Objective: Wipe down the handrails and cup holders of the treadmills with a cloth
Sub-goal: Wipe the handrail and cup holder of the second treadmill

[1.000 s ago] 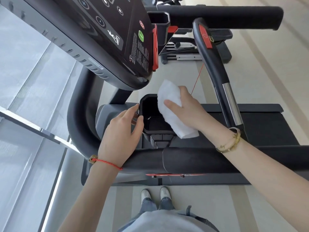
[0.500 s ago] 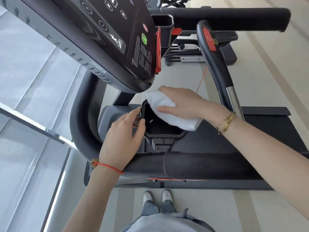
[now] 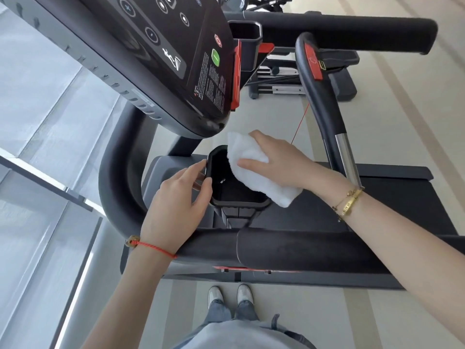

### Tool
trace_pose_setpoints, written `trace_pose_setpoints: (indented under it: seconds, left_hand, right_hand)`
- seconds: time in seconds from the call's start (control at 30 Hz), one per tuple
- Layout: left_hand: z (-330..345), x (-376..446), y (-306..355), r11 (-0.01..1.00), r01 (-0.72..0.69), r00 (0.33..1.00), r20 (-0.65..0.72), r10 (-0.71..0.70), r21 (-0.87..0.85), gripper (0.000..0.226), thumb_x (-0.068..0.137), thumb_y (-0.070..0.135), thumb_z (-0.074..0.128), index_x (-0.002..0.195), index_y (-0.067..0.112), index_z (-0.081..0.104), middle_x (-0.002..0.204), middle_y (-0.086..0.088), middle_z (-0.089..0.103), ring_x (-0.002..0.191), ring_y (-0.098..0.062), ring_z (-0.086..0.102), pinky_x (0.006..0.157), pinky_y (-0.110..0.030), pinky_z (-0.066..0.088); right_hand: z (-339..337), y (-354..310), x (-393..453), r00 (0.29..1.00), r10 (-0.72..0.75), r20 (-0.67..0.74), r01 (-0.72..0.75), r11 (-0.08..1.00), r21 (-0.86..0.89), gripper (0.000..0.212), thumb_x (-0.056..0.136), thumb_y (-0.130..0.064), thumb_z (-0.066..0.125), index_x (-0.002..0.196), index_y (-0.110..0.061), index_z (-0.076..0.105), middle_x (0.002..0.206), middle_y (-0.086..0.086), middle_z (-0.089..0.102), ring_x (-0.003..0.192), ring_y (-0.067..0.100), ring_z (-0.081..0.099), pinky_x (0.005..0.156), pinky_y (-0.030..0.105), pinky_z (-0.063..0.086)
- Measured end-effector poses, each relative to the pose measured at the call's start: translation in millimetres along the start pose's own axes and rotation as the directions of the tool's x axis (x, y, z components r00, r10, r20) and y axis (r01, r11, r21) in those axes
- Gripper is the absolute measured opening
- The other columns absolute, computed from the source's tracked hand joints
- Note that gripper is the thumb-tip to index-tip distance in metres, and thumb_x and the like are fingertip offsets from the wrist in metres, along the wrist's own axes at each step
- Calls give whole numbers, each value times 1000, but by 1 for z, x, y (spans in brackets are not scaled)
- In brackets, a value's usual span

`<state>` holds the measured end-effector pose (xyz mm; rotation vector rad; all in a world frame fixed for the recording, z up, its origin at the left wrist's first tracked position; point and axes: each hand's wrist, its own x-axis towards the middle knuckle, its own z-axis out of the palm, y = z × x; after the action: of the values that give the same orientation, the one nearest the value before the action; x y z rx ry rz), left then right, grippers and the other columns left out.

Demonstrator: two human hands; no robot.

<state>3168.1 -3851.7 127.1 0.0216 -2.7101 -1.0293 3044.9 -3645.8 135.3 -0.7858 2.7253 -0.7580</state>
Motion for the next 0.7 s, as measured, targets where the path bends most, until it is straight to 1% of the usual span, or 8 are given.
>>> trace_pose_setpoints:
  seconds: [0.13,0.2,0.3,0.37,0.47,0.57,0.63,0.7]
  left_hand:
    - [1,0,0,1000,2,1000,-1,-2,-5,41,96,29,53,135,19,56,101,10,65,91,-9,64,87,-38,55]
    - [1,0,-1,1000,2,1000,-3,-2,-5,40,96,29,53,135,19,57,101,10,65,91,-8,64,87,-38,55]
    - [1,0,-1,1000,-1,1000,-4,1,-7,40,96,29,53,135,20,57,102,10,65,91,-6,63,88,-37,55]
    - [1,0,-1,1000,-2,1000,-3,2,-5,41,96,30,52,135,20,56,103,10,66,92,-5,63,88,-37,55]
    - [1,0,1,1000,-1,1000,-9,1,9,41,96,29,52,135,19,56,106,6,67,93,-9,64,89,-38,55]
    - [2,0,1,1000,-5,1000,-5,6,25,42,96,30,51,136,18,56,105,5,68,92,-9,64,87,-38,55]
    - [2,-1,1,1000,-5,1000,-8,5,26,41,96,30,51,135,19,56,106,6,67,92,-9,64,87,-38,55]
    - [2,-1,1,1000,-5,1000,-11,5,18,41,96,30,51,135,19,57,105,7,67,91,-8,64,88,-37,55]
  right_hand:
    - [-1,-18,25,997,-74,11,75,980,-184,40,87,-63,52,102,-26,46,74,-15,50,68,8,48,54,27,33]
    - [-2,-19,30,997,-77,32,81,985,-152,43,86,-64,53,107,-27,52,76,-14,55,72,9,52,57,26,37]
    - [3,-13,14,995,-69,-69,62,993,-100,40,88,-59,54,115,-30,51,79,-20,52,75,12,52,59,24,34]
    - [10,-6,-4,992,8,-126,0,998,57,42,89,-54,56,124,-31,46,94,-20,52,85,11,51,65,27,35]
    - [18,-1,-24,987,125,-100,-85,939,333,53,90,-49,58,134,-32,35,120,-14,46,100,12,52,77,32,41]
    - [16,-5,-15,994,68,-87,-58,991,121,52,91,-50,54,134,-28,35,116,-13,41,93,15,49,71,33,34]
    - [10,-12,3,997,-17,-73,11,997,-82,45,92,-51,52,127,-25,42,110,-11,49,89,18,50,66,33,31]
    - [3,-17,17,996,-82,-20,78,983,-166,39,91,-54,52,117,-26,47,94,-17,54,85,18,54,59,32,31]
